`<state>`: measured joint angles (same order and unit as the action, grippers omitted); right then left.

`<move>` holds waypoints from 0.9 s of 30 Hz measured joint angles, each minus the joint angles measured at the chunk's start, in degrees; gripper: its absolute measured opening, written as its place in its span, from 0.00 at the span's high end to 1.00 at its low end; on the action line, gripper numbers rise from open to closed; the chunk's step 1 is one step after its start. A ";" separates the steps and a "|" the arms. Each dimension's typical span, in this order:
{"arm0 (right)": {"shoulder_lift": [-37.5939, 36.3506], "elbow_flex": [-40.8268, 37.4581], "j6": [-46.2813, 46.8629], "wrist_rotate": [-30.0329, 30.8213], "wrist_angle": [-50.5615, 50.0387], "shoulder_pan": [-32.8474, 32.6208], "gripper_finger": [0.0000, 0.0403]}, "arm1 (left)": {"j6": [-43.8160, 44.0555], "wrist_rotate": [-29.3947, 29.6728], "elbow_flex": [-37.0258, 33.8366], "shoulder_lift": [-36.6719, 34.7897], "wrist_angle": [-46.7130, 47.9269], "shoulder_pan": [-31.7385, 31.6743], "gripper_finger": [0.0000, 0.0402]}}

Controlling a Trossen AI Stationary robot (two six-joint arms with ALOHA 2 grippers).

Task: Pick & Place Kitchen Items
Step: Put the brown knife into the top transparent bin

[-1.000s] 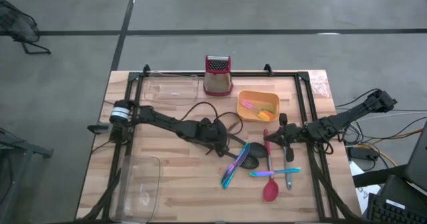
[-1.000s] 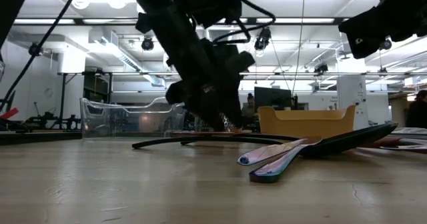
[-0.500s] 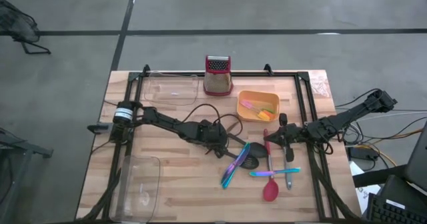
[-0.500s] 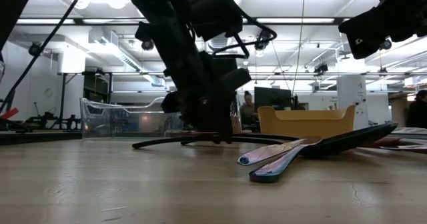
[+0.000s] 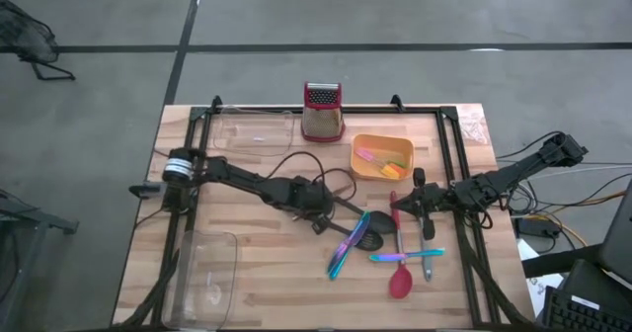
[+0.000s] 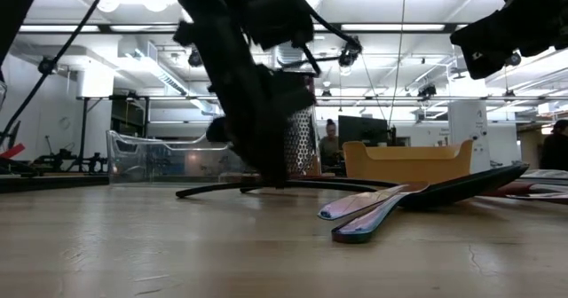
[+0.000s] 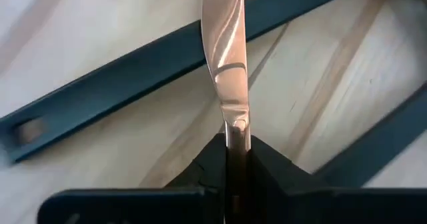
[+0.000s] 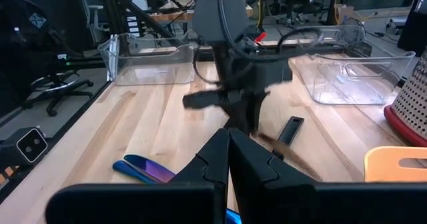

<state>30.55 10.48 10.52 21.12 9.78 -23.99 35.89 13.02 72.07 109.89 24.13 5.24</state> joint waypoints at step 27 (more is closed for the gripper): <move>0.04 -0.09 -0.01 -0.04 0.37 0.00 0.98 | -26.94 27.58 -4.96 -28.52 41.41 -20.49 0.88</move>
<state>30.59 10.39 10.51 21.08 10.15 -23.99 8.95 40.61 67.12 81.36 65.54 -15.26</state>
